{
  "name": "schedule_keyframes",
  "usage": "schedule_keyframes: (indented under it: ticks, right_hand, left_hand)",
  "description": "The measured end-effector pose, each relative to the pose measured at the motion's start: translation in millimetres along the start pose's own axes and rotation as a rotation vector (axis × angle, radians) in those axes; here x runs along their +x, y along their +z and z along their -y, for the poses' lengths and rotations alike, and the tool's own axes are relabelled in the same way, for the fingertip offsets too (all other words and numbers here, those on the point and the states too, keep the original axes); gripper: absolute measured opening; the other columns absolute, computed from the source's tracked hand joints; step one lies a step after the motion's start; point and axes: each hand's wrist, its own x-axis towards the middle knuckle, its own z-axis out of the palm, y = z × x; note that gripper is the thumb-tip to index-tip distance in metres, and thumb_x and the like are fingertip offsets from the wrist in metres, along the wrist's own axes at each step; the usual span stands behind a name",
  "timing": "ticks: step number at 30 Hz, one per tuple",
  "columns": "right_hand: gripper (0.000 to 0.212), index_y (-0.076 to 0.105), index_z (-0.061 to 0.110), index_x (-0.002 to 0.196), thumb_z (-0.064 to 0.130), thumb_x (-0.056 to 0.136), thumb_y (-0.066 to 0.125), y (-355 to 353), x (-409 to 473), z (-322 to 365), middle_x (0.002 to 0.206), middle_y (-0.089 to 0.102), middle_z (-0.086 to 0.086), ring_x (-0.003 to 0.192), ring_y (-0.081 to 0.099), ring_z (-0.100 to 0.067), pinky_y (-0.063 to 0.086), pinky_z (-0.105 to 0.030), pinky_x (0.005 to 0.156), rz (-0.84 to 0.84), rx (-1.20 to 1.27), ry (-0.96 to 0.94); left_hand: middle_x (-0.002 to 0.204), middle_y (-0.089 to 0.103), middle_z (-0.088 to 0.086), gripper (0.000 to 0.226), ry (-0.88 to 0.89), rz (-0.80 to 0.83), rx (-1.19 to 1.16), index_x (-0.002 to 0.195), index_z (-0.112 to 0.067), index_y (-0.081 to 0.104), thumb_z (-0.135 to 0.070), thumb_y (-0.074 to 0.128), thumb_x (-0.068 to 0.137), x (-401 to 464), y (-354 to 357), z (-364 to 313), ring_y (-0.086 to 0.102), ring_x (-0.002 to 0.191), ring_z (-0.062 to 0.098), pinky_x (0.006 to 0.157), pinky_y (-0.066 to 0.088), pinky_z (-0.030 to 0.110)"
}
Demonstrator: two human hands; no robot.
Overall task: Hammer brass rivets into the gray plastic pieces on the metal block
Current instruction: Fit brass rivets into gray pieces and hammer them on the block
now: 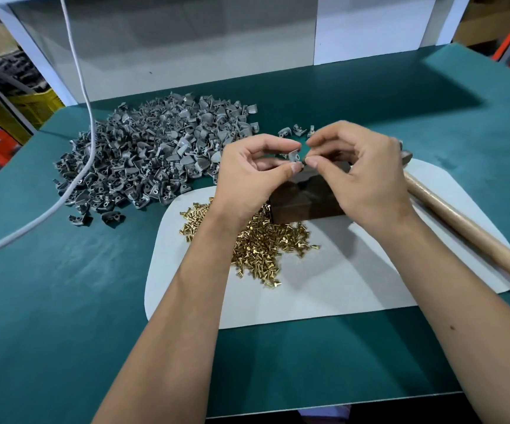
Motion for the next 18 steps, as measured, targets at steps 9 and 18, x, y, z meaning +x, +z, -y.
schedule_keyframes:
  ticks: [9,18]
  right_hand:
    - [0.02,0.066,0.017,0.1,0.015,0.084,0.076,-0.2,-0.7,-1.9,0.083,0.075,0.013,0.088,0.072,-0.003,0.048,-0.013,0.083,-0.041,-0.024,-0.044]
    - [0.017,0.062,0.015,0.094,0.006,0.083,0.072,2.2,-0.7,0.0,0.082,0.067,0.004,0.083,0.068,-0.013,0.056,-0.034,0.077,-0.034,-0.044,-0.075]
  left_hand:
    - [0.098,0.078,0.018,0.029,0.012,0.0,0.005,0.102,0.005,0.072,0.013,0.081,0.075,-0.4,4.0,-1.2,0.076,0.092,0.029,0.088,0.062,0.04]
    - [0.091,0.078,0.018,0.019,-0.062,-0.047,0.031,0.084,-0.004,0.077,0.012,0.081,0.076,-0.8,10.7,-6.8,0.076,0.085,0.028,0.086,0.062,0.043]
